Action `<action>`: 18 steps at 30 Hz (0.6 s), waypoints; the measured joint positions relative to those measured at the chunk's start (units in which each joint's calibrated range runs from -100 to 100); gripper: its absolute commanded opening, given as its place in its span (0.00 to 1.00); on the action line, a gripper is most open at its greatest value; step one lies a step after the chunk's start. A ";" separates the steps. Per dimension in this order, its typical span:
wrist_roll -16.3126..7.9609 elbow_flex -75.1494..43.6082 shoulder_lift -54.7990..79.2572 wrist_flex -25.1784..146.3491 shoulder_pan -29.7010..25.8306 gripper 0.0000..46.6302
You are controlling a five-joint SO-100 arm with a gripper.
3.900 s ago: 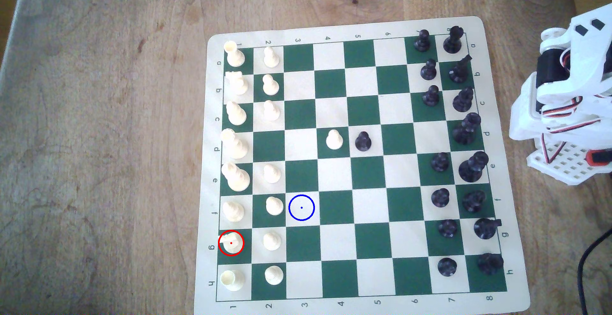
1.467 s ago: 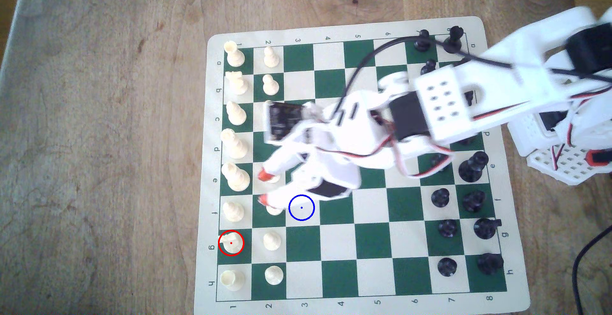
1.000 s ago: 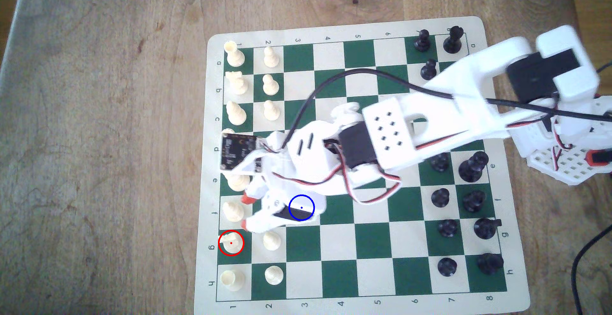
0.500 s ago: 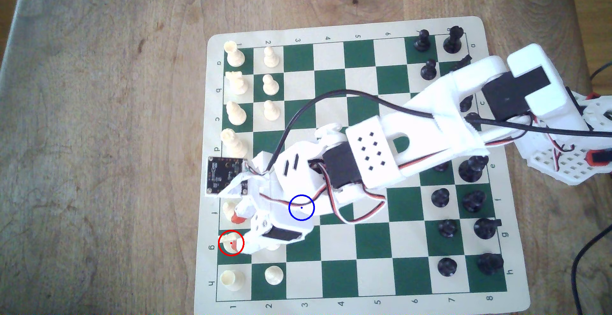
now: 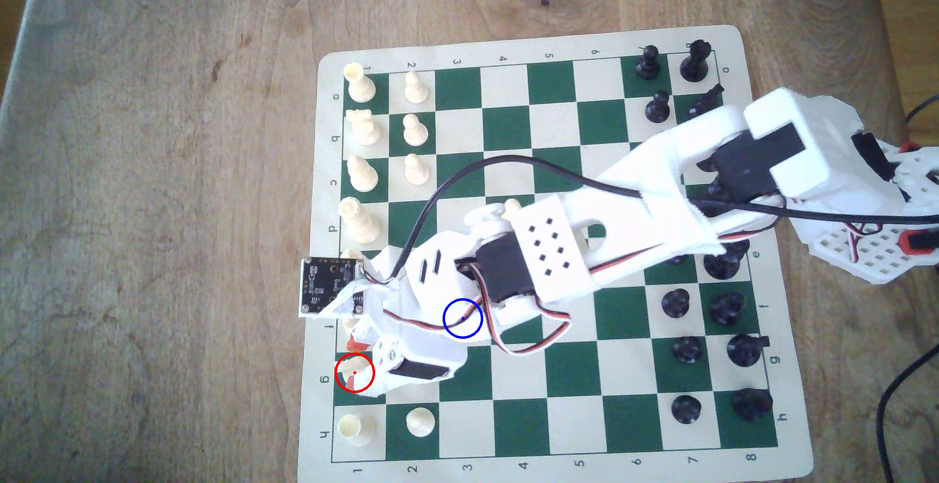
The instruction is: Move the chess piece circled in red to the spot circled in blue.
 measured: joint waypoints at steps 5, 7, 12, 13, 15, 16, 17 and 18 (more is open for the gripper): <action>0.00 -3.62 2.85 0.00 0.00 0.21; 0.00 -5.42 4.11 0.00 0.00 0.19; 0.00 -7.68 6.03 0.48 0.00 0.12; 0.00 -8.04 6.37 0.88 0.00 0.11; 0.00 -8.04 6.45 1.04 0.00 0.02; 0.00 -8.04 6.45 1.20 0.00 0.01; 0.00 -8.04 6.45 1.27 0.00 0.01; 0.00 -8.04 6.45 1.35 0.00 0.01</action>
